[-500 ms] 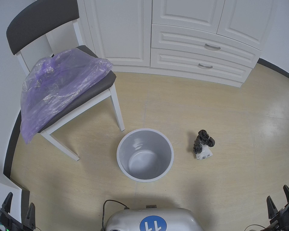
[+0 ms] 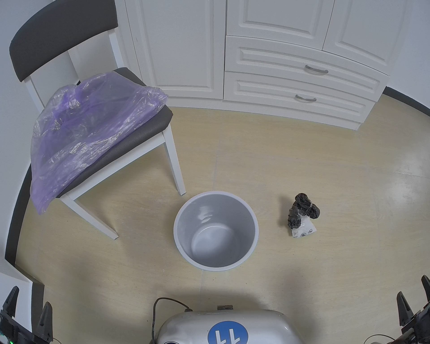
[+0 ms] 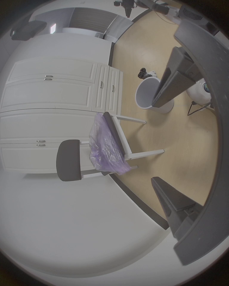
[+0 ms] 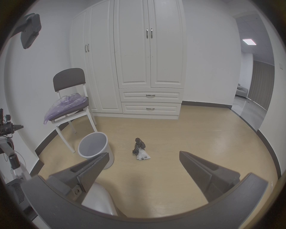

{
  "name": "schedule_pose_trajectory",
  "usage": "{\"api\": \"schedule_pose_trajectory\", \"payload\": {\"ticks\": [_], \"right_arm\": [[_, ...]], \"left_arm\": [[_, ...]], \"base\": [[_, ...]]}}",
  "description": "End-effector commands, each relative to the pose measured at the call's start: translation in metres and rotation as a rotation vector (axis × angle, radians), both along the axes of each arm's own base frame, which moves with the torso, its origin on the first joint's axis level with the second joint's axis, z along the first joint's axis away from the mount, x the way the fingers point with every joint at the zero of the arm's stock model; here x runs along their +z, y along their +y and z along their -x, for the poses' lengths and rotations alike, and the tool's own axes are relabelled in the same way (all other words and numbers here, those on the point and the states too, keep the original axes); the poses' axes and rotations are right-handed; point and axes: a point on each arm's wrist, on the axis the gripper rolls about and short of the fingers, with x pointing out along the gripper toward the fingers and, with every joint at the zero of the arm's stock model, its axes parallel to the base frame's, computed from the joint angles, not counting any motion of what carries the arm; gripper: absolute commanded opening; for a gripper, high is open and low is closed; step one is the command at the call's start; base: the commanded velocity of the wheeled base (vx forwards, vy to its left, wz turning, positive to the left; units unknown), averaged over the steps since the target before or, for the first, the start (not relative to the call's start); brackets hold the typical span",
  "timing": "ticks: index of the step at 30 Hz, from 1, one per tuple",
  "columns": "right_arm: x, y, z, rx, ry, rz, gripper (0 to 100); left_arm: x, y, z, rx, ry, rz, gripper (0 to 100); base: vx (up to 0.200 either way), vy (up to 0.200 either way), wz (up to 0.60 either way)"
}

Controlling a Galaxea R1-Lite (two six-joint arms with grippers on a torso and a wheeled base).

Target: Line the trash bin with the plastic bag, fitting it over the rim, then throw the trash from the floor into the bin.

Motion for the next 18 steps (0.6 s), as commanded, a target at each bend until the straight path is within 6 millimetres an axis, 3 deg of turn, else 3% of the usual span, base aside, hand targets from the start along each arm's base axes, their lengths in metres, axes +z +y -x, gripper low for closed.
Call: {"api": "schedule_pose_trajectory", "payload": {"ticks": [1, 18], "right_arm": [[-0.0053, 0.0000, -0.0001, -0.001, 0.002, 0.001, 100], [-0.0053, 0.0000, 0.0002, -0.003, 0.007, 0.031, 100]], "left_arm": [[-0.0053, 0.0000, -0.0002, -0.001, 0.004, -0.005, 100], [-0.0050, -0.0010, -0.0001, -0.042, -0.001, -0.048, 100]], "base": [[0.000, 0.000, 0.00], [0.000, 0.000, 0.00]]}}
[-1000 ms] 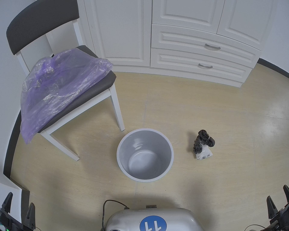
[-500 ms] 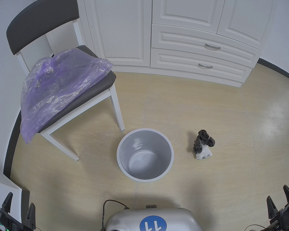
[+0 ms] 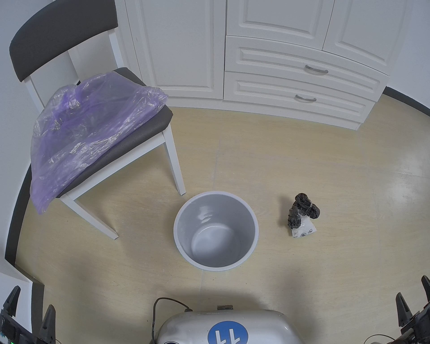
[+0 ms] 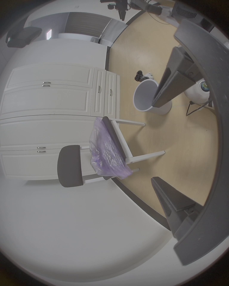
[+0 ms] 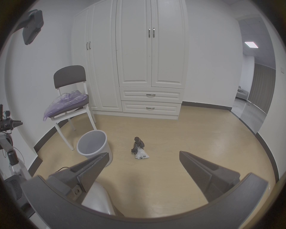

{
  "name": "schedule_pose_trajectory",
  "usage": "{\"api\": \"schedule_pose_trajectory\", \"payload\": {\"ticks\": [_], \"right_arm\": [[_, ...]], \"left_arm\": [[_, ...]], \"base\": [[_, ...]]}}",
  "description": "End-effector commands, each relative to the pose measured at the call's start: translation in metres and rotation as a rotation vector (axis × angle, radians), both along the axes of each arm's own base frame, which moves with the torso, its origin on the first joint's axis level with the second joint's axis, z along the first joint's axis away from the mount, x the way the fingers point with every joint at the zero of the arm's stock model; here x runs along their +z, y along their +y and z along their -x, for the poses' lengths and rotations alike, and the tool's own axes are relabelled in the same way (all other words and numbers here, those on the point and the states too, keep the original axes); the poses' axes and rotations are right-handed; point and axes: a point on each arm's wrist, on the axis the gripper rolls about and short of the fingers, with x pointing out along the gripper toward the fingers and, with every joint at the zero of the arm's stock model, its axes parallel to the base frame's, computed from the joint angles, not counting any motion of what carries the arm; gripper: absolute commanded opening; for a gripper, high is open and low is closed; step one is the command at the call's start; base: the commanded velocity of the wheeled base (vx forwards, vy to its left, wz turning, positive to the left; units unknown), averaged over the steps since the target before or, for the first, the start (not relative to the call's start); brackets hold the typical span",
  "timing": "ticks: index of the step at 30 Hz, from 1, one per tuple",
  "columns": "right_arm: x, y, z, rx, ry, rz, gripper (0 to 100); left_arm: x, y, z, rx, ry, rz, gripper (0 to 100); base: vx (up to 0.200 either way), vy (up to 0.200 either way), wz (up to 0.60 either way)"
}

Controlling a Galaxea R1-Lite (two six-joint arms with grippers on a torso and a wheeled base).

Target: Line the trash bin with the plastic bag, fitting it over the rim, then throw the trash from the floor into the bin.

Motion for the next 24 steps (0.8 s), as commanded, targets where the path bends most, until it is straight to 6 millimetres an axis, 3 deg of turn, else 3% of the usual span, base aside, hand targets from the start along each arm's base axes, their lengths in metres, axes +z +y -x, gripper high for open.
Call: {"api": "schedule_pose_trajectory", "payload": {"ticks": [1, 16, 24], "right_arm": [[-0.0042, 0.0000, 0.0002, 0.001, -0.004, 0.008, 100], [-0.0043, 0.0003, -0.0001, 0.012, -0.009, 0.033, 100], [-0.0040, 0.0000, -0.0001, 0.004, -0.011, -0.036, 100]], "left_arm": [[-0.0052, 0.0000, -0.0001, 0.000, 0.001, 0.001, 100], [-0.0048, -0.0001, -0.0001, -0.006, -0.003, -0.005, 100], [-0.0050, 0.0011, -0.0001, 0.044, -0.001, 0.084, 100]], "base": [[0.000, 0.000, 0.00], [0.000, 0.000, 0.00], [0.000, 0.000, 0.00]]}}
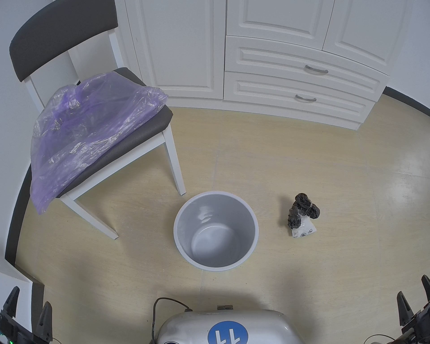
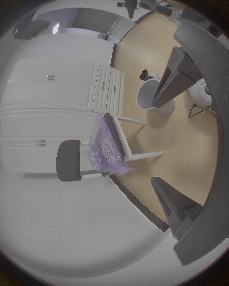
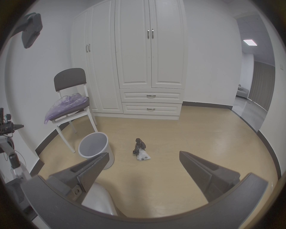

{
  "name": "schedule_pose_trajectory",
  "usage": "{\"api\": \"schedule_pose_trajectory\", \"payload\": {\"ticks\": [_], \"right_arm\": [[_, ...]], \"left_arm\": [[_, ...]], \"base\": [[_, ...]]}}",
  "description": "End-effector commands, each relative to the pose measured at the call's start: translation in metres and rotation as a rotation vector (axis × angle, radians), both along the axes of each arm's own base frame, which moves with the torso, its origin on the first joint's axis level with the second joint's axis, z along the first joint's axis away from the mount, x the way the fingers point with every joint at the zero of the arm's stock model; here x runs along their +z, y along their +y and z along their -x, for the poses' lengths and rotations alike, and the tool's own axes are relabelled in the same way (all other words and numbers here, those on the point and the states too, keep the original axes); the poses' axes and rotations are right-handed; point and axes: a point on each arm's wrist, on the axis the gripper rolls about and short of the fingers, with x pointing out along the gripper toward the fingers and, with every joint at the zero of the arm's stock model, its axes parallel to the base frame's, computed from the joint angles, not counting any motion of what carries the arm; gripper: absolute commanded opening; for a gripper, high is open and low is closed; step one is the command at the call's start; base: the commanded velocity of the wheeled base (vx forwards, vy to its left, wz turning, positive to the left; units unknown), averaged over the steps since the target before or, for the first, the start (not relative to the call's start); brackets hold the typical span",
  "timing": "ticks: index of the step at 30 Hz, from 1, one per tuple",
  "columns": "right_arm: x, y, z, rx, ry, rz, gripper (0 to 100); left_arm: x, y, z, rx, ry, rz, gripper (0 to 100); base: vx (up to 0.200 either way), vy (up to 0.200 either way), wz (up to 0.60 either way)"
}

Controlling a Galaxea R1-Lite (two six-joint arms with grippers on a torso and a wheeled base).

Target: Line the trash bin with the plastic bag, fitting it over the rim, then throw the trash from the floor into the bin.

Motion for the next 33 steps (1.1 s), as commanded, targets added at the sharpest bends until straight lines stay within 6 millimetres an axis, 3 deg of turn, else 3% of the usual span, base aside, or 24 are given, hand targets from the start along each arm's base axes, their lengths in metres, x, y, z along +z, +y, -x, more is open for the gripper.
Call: {"api": "schedule_pose_trajectory", "payload": {"ticks": [1, 16, 20, 25, 31, 33], "right_arm": [[-0.005, 0.000, 0.000, -0.004, 0.001, -0.009, 100], [-0.004, 0.000, 0.000, 0.015, -0.008, 0.068, 100], [0.016, -0.002, 0.003, -0.058, -0.181, -0.194, 100], [0.007, -0.002, 0.001, -0.081, -0.113, -0.123, 100], [0.019, -0.002, 0.004, -0.084, -0.192, -0.096, 100], [0.031, -0.002, 0.009, -0.074, -0.223, -0.032, 100]], "left_arm": [[-0.005, 0.000, 0.000, 0.015, 0.000, 0.014, 100], [-0.003, -0.001, 0.000, -0.029, -0.024, -0.077, 100], [0.015, 0.000, 0.002, 0.009, -0.197, 0.067, 100], [0.009, 0.000, 0.001, 0.008, -0.142, 0.054, 100], [0.008, 0.001, 0.001, 0.028, -0.126, 0.013, 100], [0.009, 0.001, 0.002, 0.034, -0.096, -0.081, 100]], "base": [[0.000, 0.000, 0.00], [0.000, 0.000, 0.00], [0.000, 0.000, 0.00], [0.000, 0.000, 0.00], [0.000, 0.000, 0.00], [0.000, 0.000, 0.00]]}}
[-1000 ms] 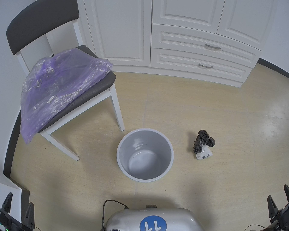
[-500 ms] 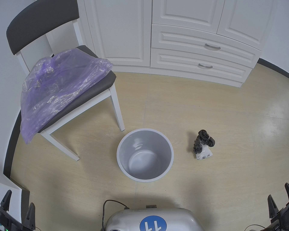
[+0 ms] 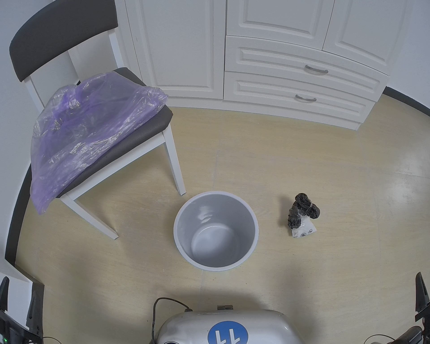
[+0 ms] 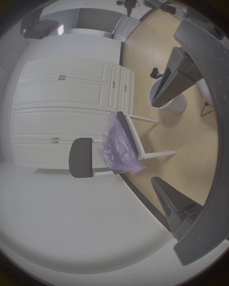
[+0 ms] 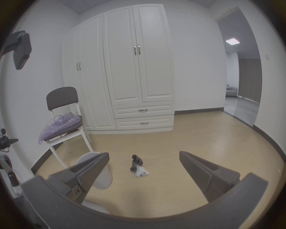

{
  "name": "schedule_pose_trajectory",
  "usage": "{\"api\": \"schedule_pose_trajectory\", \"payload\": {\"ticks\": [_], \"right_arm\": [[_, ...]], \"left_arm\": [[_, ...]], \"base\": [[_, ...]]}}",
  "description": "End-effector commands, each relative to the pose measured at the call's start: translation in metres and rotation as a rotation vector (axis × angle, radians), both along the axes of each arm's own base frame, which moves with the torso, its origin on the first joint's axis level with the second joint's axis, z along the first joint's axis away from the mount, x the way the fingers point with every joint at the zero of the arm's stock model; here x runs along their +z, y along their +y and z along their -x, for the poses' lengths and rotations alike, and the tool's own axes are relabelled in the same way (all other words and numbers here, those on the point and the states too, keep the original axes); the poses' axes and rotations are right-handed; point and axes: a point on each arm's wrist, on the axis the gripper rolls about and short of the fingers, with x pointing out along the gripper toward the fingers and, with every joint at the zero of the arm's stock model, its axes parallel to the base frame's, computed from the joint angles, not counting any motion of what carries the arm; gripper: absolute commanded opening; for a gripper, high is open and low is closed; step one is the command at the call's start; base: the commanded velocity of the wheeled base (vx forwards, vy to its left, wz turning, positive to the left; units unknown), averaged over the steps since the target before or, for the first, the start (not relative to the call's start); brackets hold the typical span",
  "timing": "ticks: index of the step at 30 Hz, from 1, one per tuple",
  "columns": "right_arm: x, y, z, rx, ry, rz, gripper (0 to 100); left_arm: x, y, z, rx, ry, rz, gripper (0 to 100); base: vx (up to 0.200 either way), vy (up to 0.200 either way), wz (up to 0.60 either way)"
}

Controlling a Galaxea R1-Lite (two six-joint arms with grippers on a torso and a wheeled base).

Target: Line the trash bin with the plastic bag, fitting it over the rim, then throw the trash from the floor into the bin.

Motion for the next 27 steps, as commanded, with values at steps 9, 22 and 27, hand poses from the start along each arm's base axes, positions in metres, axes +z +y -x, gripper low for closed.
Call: {"api": "schedule_pose_trajectory", "payload": {"ticks": [9, 22, 27], "right_arm": [[0.036, 0.005, 0.011, 0.214, 0.139, 0.483, 100], [0.098, 0.006, -0.058, 0.282, 0.427, 0.267, 100], [0.109, 0.007, -0.094, 0.291, 0.385, 0.201, 100]], "left_arm": [[0.038, 0.003, 0.030, -0.084, 0.331, -0.339, 100], [0.071, 0.000, -0.020, -0.177, 0.493, -0.266, 100], [0.080, -0.004, -0.052, -0.169, 0.488, -0.199, 100]], "base": [[0.000, 0.000, 0.00], [0.000, 0.000, 0.00], [0.000, 0.000, 0.00]]}}
